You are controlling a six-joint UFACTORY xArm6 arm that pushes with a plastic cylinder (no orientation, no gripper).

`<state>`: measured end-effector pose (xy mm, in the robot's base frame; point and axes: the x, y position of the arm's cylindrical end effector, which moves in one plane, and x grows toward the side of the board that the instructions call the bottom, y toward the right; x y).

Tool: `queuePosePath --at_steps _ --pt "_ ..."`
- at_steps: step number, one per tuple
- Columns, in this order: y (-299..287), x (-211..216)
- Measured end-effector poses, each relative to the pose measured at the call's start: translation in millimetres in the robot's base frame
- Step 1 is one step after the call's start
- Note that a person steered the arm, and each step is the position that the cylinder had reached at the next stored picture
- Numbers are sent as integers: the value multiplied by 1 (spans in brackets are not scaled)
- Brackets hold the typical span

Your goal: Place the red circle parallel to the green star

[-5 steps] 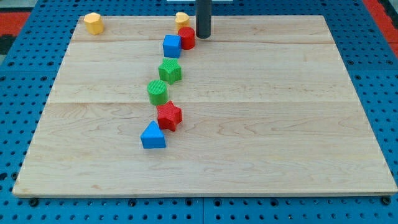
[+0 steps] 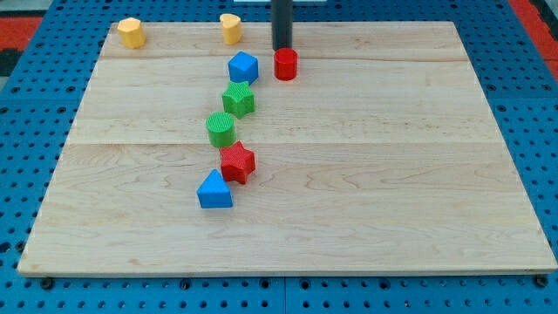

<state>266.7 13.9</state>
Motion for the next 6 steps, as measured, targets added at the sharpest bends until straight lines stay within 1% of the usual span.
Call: queuePosePath --at_steps 1,3,5,6 --pt "0 58" --pt "54 65" --pt "-27 81" --pt "19 79"
